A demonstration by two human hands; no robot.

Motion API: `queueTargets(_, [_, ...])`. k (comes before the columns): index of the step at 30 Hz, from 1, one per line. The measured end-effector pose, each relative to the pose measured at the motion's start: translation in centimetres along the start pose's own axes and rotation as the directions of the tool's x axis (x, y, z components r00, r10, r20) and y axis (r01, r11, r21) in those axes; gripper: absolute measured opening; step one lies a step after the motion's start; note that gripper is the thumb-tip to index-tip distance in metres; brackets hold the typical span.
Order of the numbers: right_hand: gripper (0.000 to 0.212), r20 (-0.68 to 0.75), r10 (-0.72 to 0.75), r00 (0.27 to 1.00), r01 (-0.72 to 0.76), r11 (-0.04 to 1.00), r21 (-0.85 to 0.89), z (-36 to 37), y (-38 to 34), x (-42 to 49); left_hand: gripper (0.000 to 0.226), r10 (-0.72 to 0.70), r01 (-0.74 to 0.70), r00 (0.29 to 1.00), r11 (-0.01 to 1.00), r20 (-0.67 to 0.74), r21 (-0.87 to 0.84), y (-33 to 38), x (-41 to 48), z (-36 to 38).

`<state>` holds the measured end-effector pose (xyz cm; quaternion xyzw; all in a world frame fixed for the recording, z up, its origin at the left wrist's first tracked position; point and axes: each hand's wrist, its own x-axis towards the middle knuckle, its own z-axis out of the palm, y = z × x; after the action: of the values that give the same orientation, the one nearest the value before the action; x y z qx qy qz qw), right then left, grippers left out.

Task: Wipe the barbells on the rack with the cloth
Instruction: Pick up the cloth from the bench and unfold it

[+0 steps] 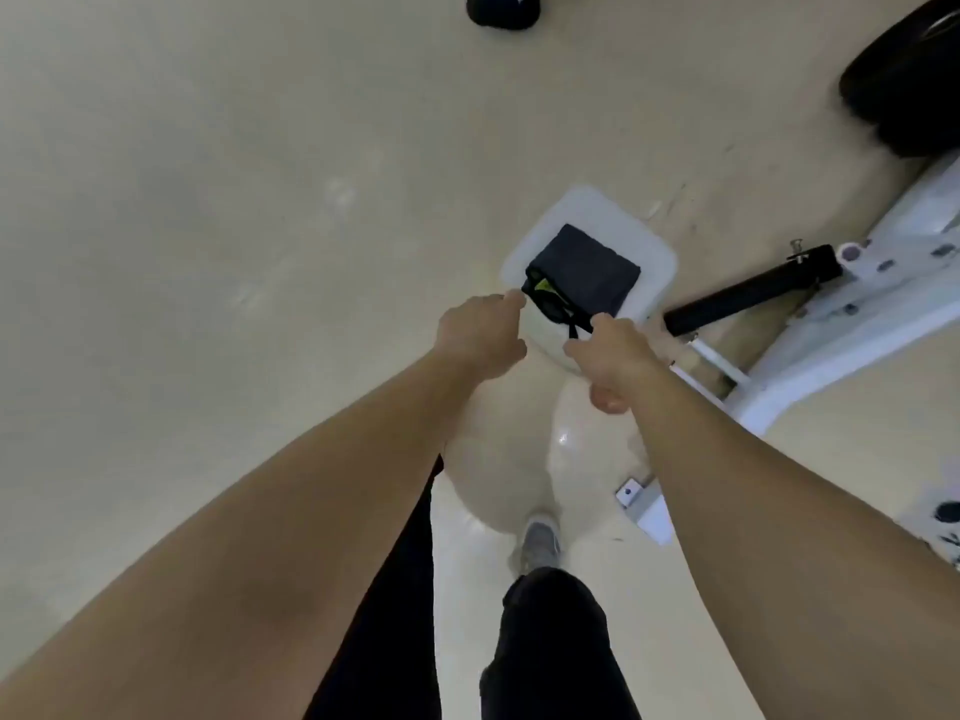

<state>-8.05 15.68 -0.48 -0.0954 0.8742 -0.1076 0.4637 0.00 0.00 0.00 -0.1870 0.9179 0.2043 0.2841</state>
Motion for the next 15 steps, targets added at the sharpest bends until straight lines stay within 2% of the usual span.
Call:
queueTargets(3, [0.047, -0.031, 0.035, 0.999, -0.035, 0.999, 0.002, 2.0, -0.1, 8.0, 0.040, 0.123, -0.114, 0.989, 0.988, -0.085, 0.104, -1.5, 9.1, 2.6])
queueTargets(5, [0.055, -0.080, 0.050, 0.996, -0.051, 0.999, -0.011, 3.6, -0.5, 12.2, 0.046, 0.207, -0.196, 0.975, 0.972, -0.078, 0.130, -2.5, 14.1, 4.1])
queueTargets(9, [0.062, -0.208, 0.142, 0.968, -0.142, 0.990, 0.012, 5.8, -0.7, 17.9, 0.063, 0.315, -0.334, 0.935, 0.937, 0.166, 0.103, -3.4, 21.7, 6.5])
queueTargets(10, [0.061, -0.232, 0.172, 0.958, -0.168, 0.985, 0.035, 6.4, -0.8, 18.8, 0.059, 0.336, -0.358, 0.925, 0.927, 0.177, 0.111, -3.6, 22.7, 7.0])
queueTargets(12, [0.055, -0.301, 0.207, 0.931, -0.204, 0.978, 0.045, 7.2, -0.9, 20.0, 0.043, 0.383, -0.391, 0.919, 0.917, 0.093, 0.085, -3.9, 24.2, 7.5])
queueTargets(15, [0.032, -0.384, 0.229, 0.894, -0.208, 0.973, 0.096, 7.0, -0.8, 20.1, 0.022, 0.409, -0.410, 0.912, 0.912, 0.027, 0.021, -4.1, 24.9, 6.8])
